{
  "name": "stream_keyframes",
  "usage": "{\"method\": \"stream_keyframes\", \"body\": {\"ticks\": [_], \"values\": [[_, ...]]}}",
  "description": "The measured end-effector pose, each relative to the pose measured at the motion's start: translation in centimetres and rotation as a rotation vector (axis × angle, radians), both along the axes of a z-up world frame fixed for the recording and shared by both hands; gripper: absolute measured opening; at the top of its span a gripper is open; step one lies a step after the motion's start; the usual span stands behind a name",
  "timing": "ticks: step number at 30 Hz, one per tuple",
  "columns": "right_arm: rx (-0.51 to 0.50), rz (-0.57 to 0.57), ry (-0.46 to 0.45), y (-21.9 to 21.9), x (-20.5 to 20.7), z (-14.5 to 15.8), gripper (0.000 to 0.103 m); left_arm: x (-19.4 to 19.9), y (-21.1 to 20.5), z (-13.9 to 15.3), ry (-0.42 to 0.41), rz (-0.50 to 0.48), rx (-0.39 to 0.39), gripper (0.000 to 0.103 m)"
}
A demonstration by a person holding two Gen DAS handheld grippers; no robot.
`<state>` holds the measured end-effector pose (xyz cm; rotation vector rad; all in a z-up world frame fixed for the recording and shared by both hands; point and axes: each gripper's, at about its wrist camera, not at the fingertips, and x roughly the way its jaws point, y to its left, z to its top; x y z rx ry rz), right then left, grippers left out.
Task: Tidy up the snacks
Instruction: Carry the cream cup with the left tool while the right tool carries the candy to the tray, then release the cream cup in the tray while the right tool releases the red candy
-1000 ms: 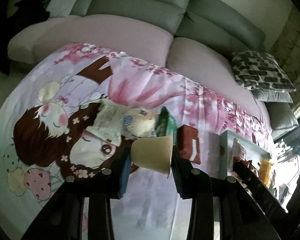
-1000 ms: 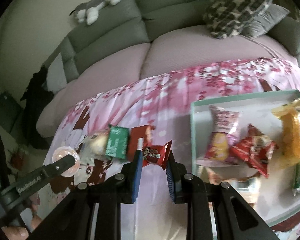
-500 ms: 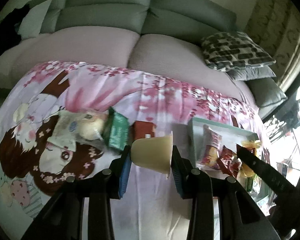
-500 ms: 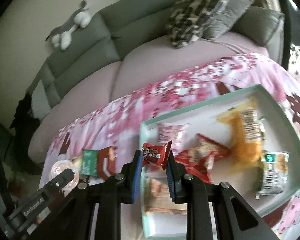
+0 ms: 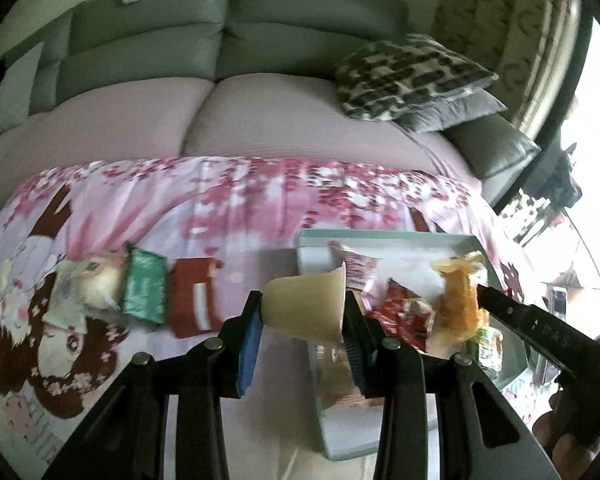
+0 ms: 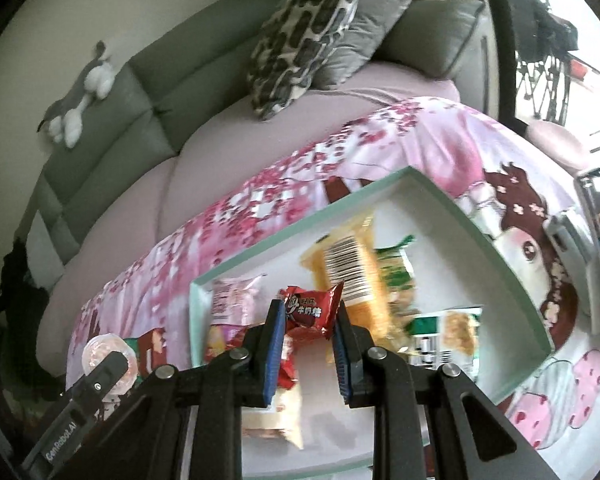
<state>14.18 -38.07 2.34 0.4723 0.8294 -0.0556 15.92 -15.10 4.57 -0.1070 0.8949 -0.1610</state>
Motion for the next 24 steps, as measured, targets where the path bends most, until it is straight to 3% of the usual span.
{"method": "stream_keyframes", "body": {"ticks": [11, 24], "values": [[-0.001, -0.005, 0.031, -0.8, -0.1, -0.8, 0.025, 0.4, -5.8, -2.1, 0.025, -0.144, 0.035, 0.040], [0.002, 0.035, 0.074, 0.3, 0.5, -2.0, 0.025, 1.0, -7.4, -3.9, 0.055, -0.189, 0.043, 0.040]]}}
